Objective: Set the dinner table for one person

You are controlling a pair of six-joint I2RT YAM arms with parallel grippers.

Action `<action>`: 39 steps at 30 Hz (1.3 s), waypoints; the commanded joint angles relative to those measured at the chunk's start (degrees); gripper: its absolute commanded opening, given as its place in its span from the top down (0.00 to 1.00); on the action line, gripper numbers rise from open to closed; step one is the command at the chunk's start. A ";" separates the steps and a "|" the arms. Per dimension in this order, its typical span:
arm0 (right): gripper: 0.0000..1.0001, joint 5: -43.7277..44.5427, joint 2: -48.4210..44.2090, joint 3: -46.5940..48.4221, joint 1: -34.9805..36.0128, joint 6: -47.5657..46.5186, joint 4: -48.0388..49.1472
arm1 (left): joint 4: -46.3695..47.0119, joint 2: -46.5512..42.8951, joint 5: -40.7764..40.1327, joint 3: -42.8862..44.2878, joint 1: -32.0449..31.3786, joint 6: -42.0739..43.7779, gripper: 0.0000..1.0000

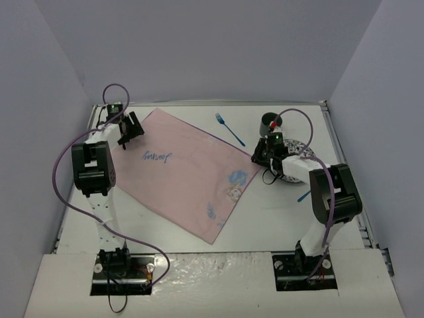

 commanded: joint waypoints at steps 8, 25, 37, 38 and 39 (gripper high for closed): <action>0.26 3.93 -24.17 0.48 -1.89 2.64 -4.14 | -9.32 -19.12 -3.77 7.05 -3.48 5.95 0.03; 0.00 9.89 -55.86 -28.69 -10.93 23.54 -9.58 | -18.46 -58.40 -13.20 -28.37 -4.81 7.67 0.03; 0.00 4.52 -44.18 -30.07 -19.96 26.22 -6.20 | -18.71 -65.22 -16.04 -36.09 -9.78 8.66 0.03; 0.00 3.91 -43.28 -30.41 -20.45 26.35 -4.78 | -18.85 -65.22 -16.32 -35.96 -9.78 8.66 0.03; 0.02 2.66 -42.52 -31.27 -21.54 26.44 -3.35 | -18.85 -65.26 -16.25 -36.03 -9.78 8.66 0.03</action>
